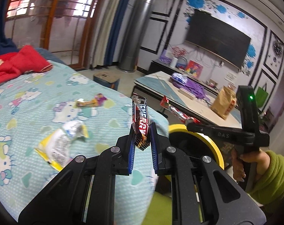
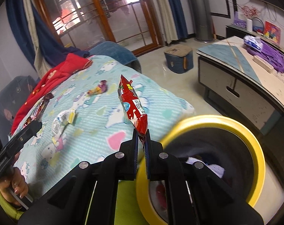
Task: Collect trash
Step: 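Carry the chocolate wrapper and red wrapper over the yellow-rimmed bin with both tools, then open both tools to drop the two wrappers into the bin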
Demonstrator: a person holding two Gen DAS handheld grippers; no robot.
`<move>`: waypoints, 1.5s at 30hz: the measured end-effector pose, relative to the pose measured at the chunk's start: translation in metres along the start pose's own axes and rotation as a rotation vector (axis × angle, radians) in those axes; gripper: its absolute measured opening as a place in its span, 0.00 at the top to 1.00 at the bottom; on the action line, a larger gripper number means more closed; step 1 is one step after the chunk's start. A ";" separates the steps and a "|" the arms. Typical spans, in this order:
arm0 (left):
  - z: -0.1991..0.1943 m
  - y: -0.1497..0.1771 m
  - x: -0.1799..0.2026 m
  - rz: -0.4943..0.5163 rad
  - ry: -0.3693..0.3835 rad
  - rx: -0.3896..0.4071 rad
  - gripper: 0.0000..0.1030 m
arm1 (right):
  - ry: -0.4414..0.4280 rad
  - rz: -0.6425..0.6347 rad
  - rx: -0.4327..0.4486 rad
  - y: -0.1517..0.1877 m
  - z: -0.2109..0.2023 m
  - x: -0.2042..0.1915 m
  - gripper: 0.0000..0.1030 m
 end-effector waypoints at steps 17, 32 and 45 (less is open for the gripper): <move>0.052 0.035 0.058 0.148 0.095 -0.127 0.90 | 0.119 0.101 -0.075 0.043 -0.006 0.079 0.93; 0.104 0.070 0.102 0.260 0.183 -0.267 0.90 | 0.147 0.270 -0.180 0.076 0.004 0.130 0.93; 0.135 0.075 0.109 0.242 0.201 -0.309 0.50 | 0.114 0.382 -0.156 0.072 -0.003 0.146 0.57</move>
Point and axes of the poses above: each gripper's, at about its wrist camera, not at the fingertips, and z roughly the way its jaws point, x to its right, y to its underside, the point moved 10 cm from there along z, roughly the way its jaws point, and after that the axes turned 11 degrees about y, right-handed, at the moved point
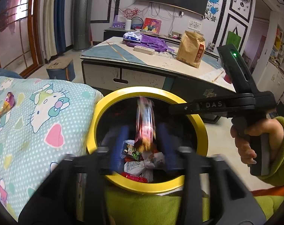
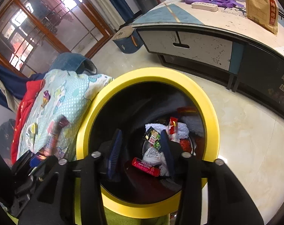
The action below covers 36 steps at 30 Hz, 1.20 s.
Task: Collect trash
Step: 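Move both open tools back to the last wrappers on the bed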
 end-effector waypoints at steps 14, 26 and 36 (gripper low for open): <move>-0.046 -0.012 -0.031 -0.066 -0.113 0.111 0.14 | -0.034 -0.057 0.135 -0.016 -0.026 -0.030 0.36; -0.107 -0.017 -0.081 -0.127 -0.292 0.216 0.14 | -0.049 -0.155 0.262 -0.025 -0.050 -0.066 0.27; -0.148 -0.016 -0.111 -0.142 -0.408 0.264 0.14 | -0.076 -0.295 0.263 -0.015 -0.050 -0.119 0.25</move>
Point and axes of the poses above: each gripper's, at about its wrist camera, not at the fingertips, and z roughly the way its jaws point, x to its right, y to its underside, the point moved 10 cm from there along z, roughly the way its jaws point, and after that the axes turned 11 degrees about y, right-handed, at the moved point
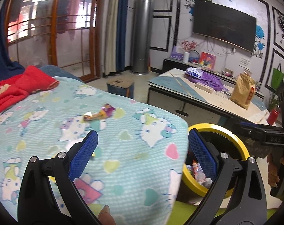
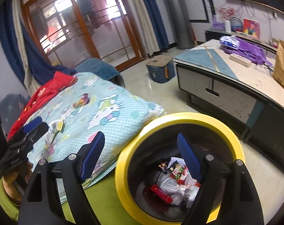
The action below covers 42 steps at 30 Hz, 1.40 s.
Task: Collect trash
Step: 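Move both open tools back to the last wrappers on the bed, then grasp the white-yellow snack bag with the left tool while the right tool grasps the purple wrapper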
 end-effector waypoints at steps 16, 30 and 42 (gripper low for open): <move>-0.018 0.009 -0.075 -0.054 -0.148 -0.044 0.14 | -0.119 -0.126 -0.031 -0.021 0.029 -0.102 0.25; 0.000 0.047 -0.119 -0.240 -0.067 -0.171 0.14 | -0.161 -0.127 -0.124 -0.049 0.104 -0.166 0.25; 0.012 0.057 -0.097 -0.182 -0.021 -0.234 0.20 | -0.142 -0.099 -0.199 -0.066 0.179 -0.202 0.25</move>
Point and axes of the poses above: each gripper's, at about its wrist camera, not at the fingertips, and z roughly the way its jaws point, x to its right, y to its underside, the point moved 10 cm from there along z, roughly the way its jaws point, and after that the axes turned 11 degrees about y, right-handed, at the moved point
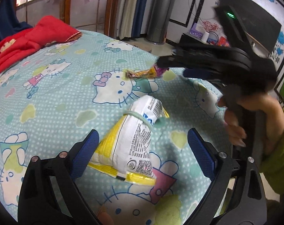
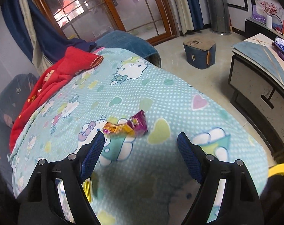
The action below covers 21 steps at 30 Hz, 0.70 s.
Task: Collect trash
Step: 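Grasp the white-yellow snack bag with the left tool while the right tool grasps the purple wrapper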
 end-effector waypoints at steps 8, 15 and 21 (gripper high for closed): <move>0.003 0.004 0.005 0.031 -0.027 -0.026 0.35 | -0.029 0.050 -0.048 -0.003 0.025 -0.003 0.58; 0.001 0.004 -0.007 -0.040 -0.019 -0.021 0.54 | -0.058 0.029 -0.039 0.014 0.012 -0.004 0.72; -0.001 0.003 -0.004 -0.037 -0.009 -0.011 0.59 | -0.040 0.019 -0.013 0.032 -0.011 0.013 0.72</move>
Point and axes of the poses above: each gripper's, at about its wrist camera, not at the fingertips, and z roughly the way its jaws point, x to its right, y to its underside, the point moved 10 cm from there along z, roughly the way its jaws point, and after that the axes turned 11 degrees about y, right-handed, at the moved point
